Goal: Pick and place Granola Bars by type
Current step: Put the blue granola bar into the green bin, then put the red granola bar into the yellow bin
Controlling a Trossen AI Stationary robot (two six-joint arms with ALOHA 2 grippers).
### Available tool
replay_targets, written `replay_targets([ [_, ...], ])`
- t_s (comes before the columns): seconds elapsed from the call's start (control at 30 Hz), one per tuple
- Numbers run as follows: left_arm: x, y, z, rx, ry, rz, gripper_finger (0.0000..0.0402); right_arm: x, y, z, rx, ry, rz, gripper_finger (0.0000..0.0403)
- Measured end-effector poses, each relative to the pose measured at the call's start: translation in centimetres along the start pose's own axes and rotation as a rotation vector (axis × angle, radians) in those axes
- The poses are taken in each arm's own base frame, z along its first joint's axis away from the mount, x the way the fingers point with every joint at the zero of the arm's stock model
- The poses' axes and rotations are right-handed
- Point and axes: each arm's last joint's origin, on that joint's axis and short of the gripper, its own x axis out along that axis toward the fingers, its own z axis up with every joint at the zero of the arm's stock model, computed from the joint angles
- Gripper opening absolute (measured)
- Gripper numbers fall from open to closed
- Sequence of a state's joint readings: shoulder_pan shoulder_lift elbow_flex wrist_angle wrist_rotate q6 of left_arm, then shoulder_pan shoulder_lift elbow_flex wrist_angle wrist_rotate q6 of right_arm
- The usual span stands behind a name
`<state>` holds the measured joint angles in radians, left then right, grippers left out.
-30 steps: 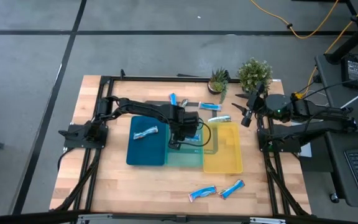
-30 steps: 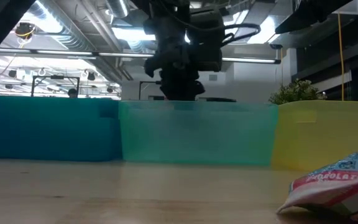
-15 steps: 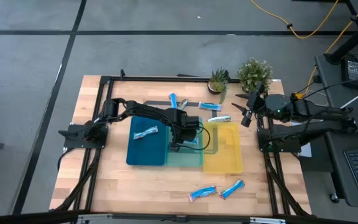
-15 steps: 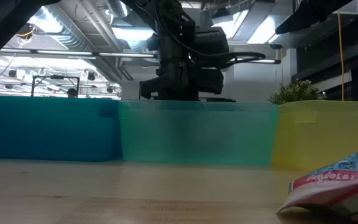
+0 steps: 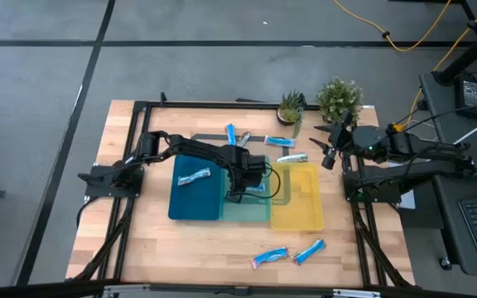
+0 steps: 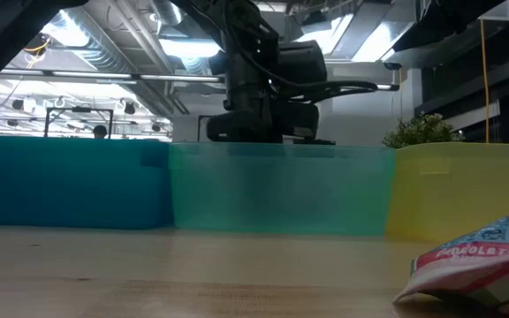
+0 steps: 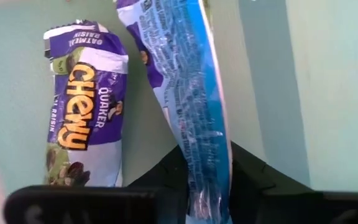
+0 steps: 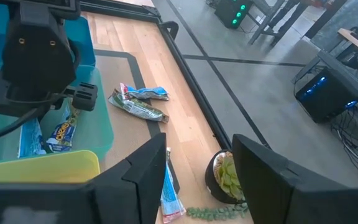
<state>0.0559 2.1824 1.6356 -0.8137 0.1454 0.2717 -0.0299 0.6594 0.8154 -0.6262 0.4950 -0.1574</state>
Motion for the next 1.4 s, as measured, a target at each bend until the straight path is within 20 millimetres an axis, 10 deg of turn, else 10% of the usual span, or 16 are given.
replay_targets([
  [0.37, -4.9, -0.2, 1.3, -0.004, -0.068, 0.105, 0.0140, 0.0, 0.0, 0.0, -0.001, 0.000, 0.000, 0.0186],
  [0.93, -21.6, 1.5, -3.4, -0.484, -0.320, 0.513, 0.0143, 0.0, 0.0, 0.0, -0.004, -0.002, -0.001, 0.0186],
  [1.4, -23.4, 4.8, -5.3, -0.878, -0.461, 0.517, 0.0143, 0.2, 0.0, 1.0, 0.038, -0.076, -0.021, 0.0186],
])
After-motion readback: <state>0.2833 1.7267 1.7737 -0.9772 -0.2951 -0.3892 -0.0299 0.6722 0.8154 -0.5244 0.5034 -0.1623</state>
